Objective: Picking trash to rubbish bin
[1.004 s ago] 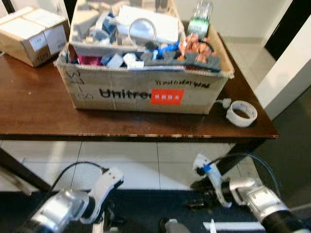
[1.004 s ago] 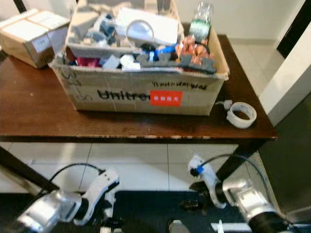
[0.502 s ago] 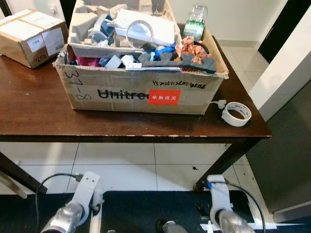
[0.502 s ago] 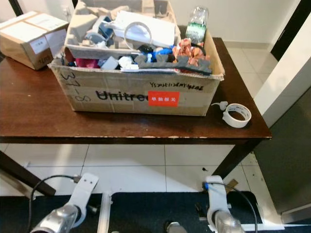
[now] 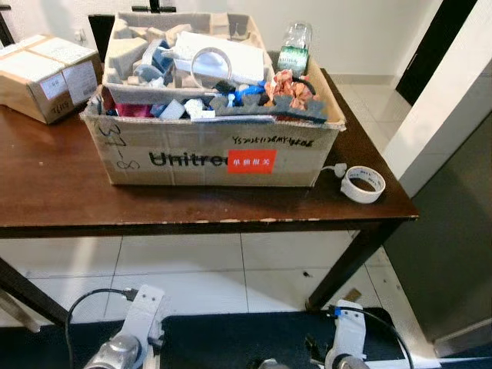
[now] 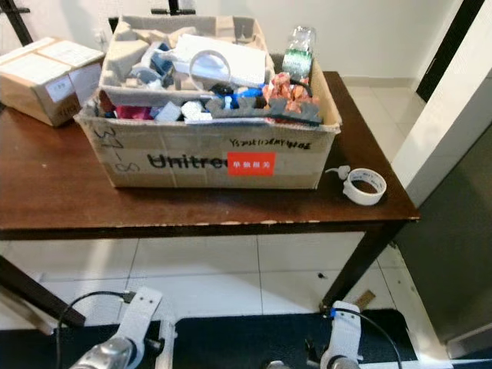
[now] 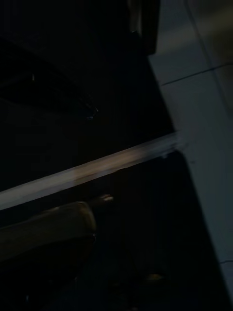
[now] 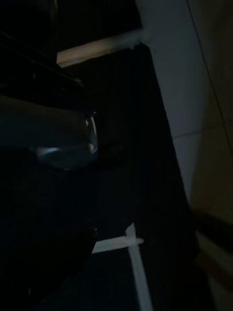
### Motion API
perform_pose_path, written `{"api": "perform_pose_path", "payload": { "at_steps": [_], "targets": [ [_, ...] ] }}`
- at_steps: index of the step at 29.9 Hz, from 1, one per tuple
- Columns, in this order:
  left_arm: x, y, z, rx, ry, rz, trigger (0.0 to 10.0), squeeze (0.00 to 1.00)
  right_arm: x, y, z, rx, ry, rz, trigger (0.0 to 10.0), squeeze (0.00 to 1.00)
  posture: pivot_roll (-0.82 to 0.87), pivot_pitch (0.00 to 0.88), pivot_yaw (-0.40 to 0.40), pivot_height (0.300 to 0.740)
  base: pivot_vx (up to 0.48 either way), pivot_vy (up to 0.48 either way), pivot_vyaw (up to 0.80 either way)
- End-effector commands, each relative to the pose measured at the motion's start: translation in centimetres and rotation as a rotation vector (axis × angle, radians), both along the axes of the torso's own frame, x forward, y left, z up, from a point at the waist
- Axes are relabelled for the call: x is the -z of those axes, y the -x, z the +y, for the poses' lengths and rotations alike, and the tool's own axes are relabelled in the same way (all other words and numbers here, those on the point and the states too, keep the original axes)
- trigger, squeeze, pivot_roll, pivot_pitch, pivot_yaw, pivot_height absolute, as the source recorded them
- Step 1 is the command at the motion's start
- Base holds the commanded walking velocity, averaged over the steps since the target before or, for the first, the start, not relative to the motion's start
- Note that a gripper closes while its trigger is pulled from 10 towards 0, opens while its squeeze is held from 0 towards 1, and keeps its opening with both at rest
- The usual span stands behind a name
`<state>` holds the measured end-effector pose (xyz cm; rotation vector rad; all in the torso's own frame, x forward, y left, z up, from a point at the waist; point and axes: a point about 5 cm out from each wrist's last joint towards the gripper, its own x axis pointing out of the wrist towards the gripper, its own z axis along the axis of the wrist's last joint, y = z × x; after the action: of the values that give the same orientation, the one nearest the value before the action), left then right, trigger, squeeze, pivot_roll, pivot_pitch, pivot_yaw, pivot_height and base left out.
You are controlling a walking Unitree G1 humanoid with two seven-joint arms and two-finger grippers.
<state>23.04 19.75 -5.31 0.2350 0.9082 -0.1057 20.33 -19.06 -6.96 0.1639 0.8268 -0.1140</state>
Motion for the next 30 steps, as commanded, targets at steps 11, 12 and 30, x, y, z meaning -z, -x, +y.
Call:
{"api": "perform_pose_path", "payload": {
  "at_steps": [11,12,30],
  "targets": [
    [0.4,0.2,-0.2,-0.009,-0.036,-0.036,10.0,0.00,1.1,1.2,0.8,-0.073,0.052,0.107,10.0,0.00,0.06,0.058,-0.019,0.740,0.000,0.000,0.00],
    [0.5,0.4,-0.2,-0.012,-0.034,-0.034,10.0,0.00,1.1,1.3,0.8,-0.066,0.050,0.110,10.0,0.00,0.06,0.061,-0.021,0.740,0.000,0.000,0.00],
    [1.6,2.1,-0.8,-0.038,0.014,-0.012,10.0,0.00,1.7,2.7,0.1,-0.067,0.072,0.150,10.0,0.00,0.04,0.092,-0.040,0.740,0.000,0.000,0.00]
  ]
}}
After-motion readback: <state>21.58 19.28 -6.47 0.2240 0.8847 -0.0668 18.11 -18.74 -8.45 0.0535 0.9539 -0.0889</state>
